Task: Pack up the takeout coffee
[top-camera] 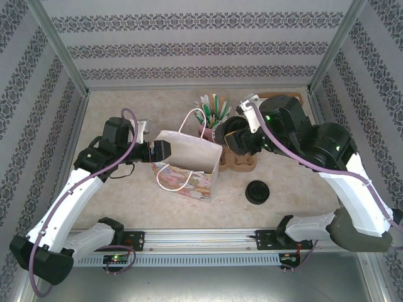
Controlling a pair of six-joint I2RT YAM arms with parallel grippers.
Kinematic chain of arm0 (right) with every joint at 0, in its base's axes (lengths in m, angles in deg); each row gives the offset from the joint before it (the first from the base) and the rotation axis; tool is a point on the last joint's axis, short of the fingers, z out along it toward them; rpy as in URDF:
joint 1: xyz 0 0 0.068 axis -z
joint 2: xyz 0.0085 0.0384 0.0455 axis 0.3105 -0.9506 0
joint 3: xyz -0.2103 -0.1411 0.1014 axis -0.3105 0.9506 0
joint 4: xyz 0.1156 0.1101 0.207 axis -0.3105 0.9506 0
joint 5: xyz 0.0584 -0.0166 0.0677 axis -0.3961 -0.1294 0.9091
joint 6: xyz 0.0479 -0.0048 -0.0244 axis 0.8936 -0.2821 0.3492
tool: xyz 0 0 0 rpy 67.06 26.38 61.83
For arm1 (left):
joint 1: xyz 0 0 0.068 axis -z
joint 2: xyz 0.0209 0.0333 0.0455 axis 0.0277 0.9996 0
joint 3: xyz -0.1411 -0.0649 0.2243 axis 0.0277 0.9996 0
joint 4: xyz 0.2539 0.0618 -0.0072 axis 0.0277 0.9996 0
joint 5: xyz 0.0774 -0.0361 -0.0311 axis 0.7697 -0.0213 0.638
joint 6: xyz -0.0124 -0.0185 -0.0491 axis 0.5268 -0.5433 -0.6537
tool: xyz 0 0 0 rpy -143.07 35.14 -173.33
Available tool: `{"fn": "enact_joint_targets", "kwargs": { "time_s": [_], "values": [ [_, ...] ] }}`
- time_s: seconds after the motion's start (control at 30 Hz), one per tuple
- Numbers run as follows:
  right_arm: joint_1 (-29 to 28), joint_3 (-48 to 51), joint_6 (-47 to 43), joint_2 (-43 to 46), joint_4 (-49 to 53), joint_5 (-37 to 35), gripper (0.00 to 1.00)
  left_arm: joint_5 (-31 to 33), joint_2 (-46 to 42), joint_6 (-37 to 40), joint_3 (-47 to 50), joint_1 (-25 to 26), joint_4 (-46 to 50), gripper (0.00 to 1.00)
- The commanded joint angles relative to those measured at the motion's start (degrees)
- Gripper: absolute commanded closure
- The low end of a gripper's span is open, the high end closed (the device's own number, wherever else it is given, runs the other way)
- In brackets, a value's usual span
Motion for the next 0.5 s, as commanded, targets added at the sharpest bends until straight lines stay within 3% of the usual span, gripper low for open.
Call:
{"fn": "enact_joint_targets", "kwargs": {
  "time_s": [0.0,0.27,0.47],
  "values": [
    [-1.1,-2.1,-2.2,-0.6,0.4,4.9,0.35,-2.1,-0.2,-1.0,-0.7,1.3,-3.0,0.15],
    [-4.0,-4.8,-5.9,-5.2,0.9,7.2,0.36,-2.0,0.1,-0.4,-0.5,2.8,-2.9,0.16],
    [-4.2,-7.7,-10.2,-10.5,4.1,9.6,0.35,1.5,-1.2,1.1,-0.9,2.9,-0.5,0.16]
  ]
}}
